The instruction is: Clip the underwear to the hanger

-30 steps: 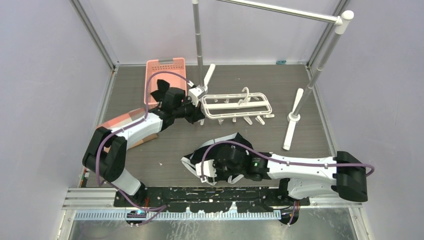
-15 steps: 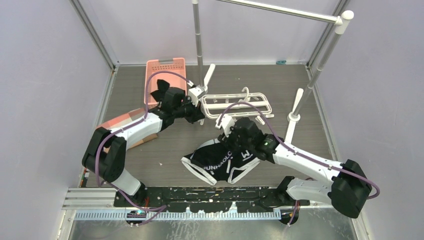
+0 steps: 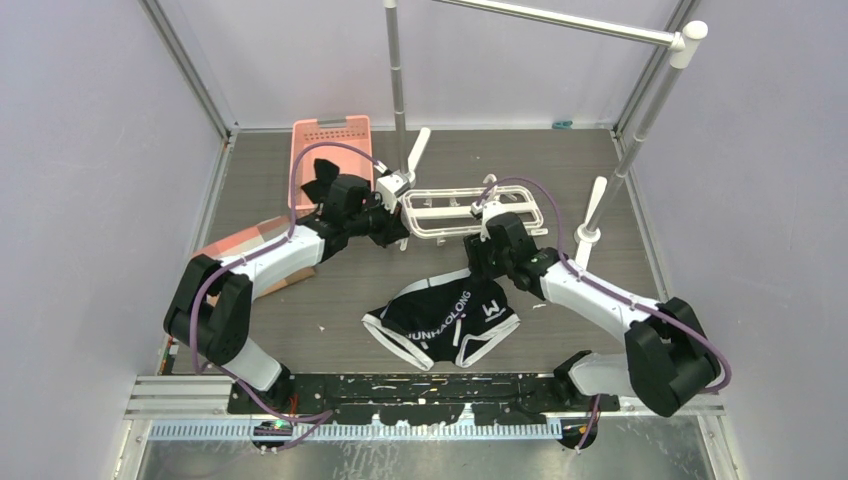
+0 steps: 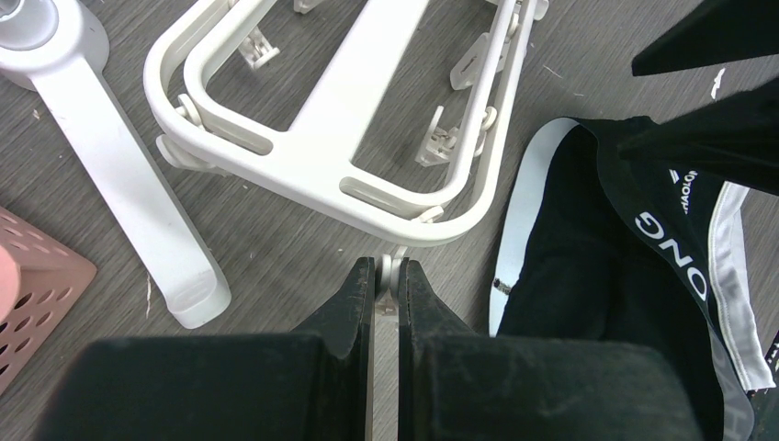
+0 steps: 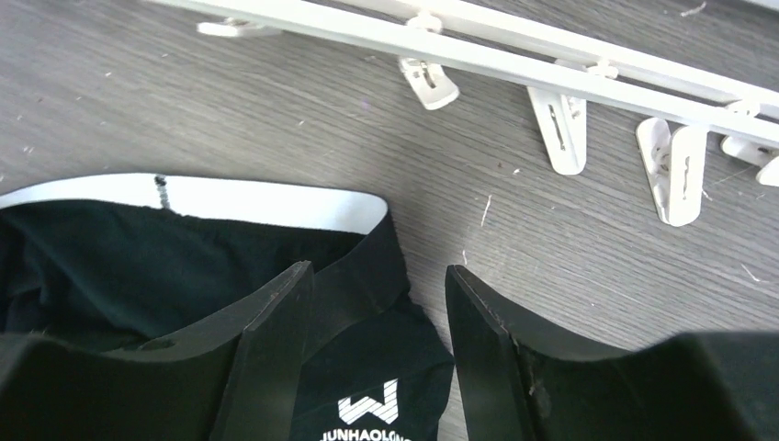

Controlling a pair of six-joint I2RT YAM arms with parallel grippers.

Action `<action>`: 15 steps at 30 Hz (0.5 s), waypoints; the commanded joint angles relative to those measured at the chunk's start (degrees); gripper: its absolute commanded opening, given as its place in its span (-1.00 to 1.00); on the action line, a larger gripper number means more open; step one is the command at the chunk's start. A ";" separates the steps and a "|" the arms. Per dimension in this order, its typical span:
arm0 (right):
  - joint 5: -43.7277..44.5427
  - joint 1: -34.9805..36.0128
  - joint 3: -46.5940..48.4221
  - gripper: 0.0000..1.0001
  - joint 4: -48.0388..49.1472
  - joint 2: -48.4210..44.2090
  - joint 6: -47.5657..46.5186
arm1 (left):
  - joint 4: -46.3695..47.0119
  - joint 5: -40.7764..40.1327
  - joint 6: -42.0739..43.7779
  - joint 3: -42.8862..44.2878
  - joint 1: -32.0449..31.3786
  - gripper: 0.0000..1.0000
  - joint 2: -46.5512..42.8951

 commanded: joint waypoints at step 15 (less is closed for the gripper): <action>-14.69 -6.34 2.94 0.12 6.65 9.14 1.84 | 2.28 0.19 -0.37 2.88 0.39 -0.99 -2.88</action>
